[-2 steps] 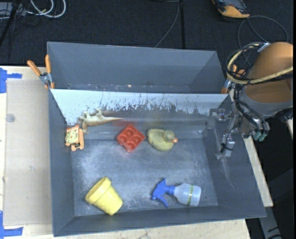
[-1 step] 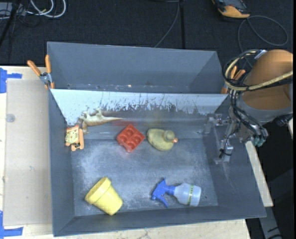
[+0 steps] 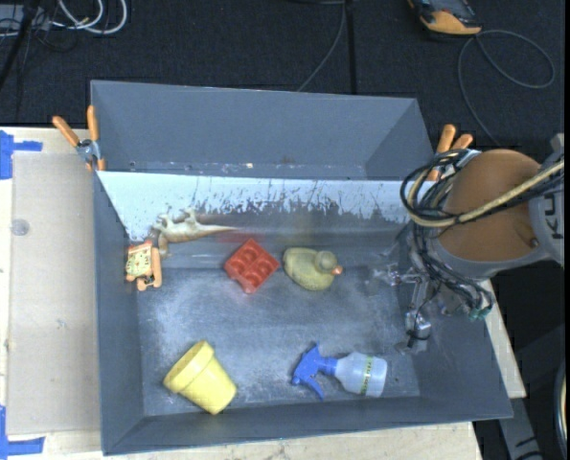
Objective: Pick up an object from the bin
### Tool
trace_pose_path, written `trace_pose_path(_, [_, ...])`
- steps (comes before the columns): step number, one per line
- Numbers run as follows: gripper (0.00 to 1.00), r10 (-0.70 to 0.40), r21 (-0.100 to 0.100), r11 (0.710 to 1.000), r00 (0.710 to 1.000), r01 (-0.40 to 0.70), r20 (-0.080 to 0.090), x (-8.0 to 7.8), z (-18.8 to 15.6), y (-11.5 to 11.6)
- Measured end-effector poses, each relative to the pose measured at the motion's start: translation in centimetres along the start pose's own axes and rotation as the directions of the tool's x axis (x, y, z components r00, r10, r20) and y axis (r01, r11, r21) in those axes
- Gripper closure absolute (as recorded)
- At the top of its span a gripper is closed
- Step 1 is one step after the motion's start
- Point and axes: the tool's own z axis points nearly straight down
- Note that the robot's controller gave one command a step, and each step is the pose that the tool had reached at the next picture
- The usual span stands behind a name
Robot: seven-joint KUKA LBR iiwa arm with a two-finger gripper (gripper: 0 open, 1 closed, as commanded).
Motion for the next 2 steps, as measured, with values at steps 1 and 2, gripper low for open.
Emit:
trace_pose_path(1, [0.0,-0.089,0.001,0.996,0.996,0.089,0.003,2.6,4.2,-0.7])
trace_pose_path(2, [0.0,-0.098,-0.001,0.995,0.995,0.098,-0.003,4.4,4.6,2.8])
